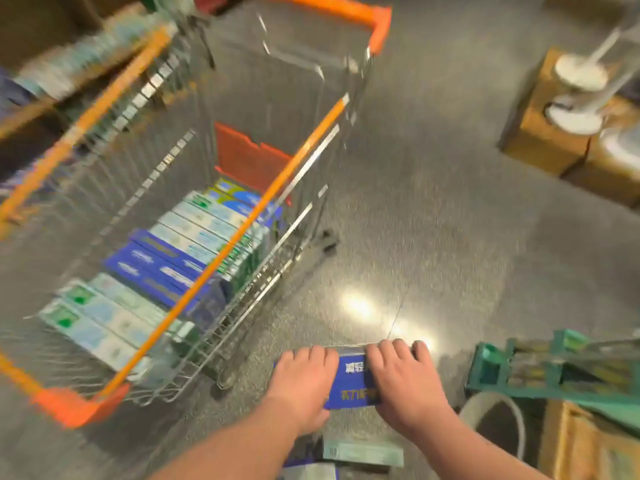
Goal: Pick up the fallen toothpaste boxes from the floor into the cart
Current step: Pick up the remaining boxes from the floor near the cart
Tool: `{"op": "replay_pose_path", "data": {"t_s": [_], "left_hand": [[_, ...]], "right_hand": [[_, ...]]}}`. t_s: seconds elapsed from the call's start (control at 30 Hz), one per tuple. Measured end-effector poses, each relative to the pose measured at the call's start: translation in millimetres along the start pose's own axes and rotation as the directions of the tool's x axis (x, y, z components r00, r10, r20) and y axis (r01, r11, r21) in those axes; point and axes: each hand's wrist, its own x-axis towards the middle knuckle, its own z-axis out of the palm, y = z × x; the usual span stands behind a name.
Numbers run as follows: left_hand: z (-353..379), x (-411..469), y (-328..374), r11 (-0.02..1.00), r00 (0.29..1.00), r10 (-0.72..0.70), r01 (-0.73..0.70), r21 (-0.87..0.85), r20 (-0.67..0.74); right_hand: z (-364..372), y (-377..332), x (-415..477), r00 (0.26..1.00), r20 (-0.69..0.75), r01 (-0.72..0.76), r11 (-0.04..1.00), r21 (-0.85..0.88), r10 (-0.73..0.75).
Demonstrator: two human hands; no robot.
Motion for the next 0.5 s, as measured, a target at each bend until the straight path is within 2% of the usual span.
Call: {"op": "replay_pose_path", "data": {"t_s": [0.13, 0.27, 0.4, 0.5], "left_hand": [[-113.1, -66.2, 9.4, 0.999, 0.986, -0.001, 0.007, 0.036, -0.169], [-198.8, -112.4, 8.5, 0.996, 0.938, -0.03, 0.058, 0.07, -0.345], [-264.7, -147.4, -7.8, 0.983, 0.883, -0.035, 0.114, 0.142, -0.469], [-299.2, -167.6, -34.2, 0.975, 0.864, -0.019, 0.128, 0.182, -0.504]], "right_hand": [[-128.9, 5.2, -26.5, 0.99, -0.125, 0.044, 0.992, -0.122, -0.06], [-234.3, 7.6, -29.5, 0.951, -0.277, 0.067, 0.965, -0.252, -0.139], [-315.2, 0.2, -27.6, 0.94, -0.305, 0.047, 0.943, -0.329, -0.153], [-355.1, -16.0, -18.3, 0.927, -0.314, 0.09, 0.936, -0.342, -0.204]]}}
